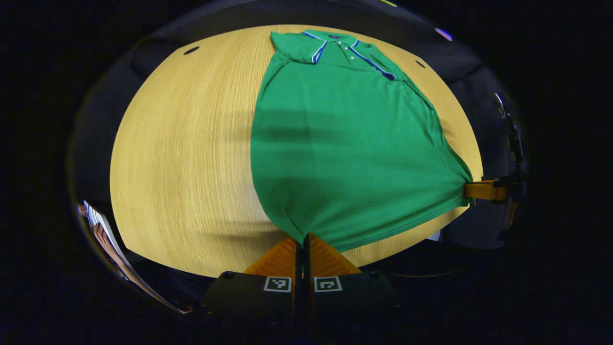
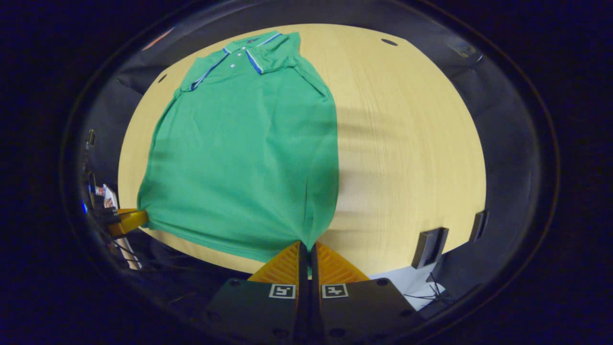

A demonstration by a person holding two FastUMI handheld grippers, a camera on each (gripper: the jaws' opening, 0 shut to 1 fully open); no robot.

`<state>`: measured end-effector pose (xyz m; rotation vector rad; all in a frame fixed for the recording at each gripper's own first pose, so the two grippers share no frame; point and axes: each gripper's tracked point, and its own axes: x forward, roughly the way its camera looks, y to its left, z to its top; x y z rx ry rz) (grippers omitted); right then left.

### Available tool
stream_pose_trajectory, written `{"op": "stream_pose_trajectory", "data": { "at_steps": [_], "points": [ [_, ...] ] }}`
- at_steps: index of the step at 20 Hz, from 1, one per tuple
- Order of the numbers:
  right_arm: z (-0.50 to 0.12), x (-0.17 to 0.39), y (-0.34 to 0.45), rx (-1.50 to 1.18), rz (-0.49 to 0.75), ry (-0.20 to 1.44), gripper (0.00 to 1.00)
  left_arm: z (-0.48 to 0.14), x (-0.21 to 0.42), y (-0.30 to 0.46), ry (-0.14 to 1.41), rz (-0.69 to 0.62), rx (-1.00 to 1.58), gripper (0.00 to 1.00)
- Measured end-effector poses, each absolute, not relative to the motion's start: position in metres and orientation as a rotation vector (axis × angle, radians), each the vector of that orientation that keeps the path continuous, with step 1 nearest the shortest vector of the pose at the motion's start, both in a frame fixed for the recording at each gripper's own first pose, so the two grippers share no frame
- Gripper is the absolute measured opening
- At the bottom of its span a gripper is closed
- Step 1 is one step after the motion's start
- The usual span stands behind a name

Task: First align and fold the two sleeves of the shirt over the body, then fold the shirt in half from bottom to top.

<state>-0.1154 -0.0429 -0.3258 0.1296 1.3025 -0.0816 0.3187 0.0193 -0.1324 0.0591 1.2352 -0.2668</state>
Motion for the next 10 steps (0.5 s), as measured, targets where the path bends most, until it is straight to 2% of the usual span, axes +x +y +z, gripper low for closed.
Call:
{"op": "stream_pose_trajectory", "data": {
  "at_steps": [1,3,10],
  "points": [
    [-0.316,-0.111,-0.044,0.119,-0.079,1.284,0.05,-0.098,0.327,0.019,1.215,-0.270,0.053,0.03],
    [-0.296,-0.099,-0.044,0.108,-0.074,1.244,0.07,-0.064,0.344,0.016,1.166,-0.267,0.046,0.03],
    [-0.226,-0.027,-0.046,0.129,-0.060,1.049,0.05,-0.016,0.408,0.021,1.030,-0.243,0.081,0.03]
  ]
}}
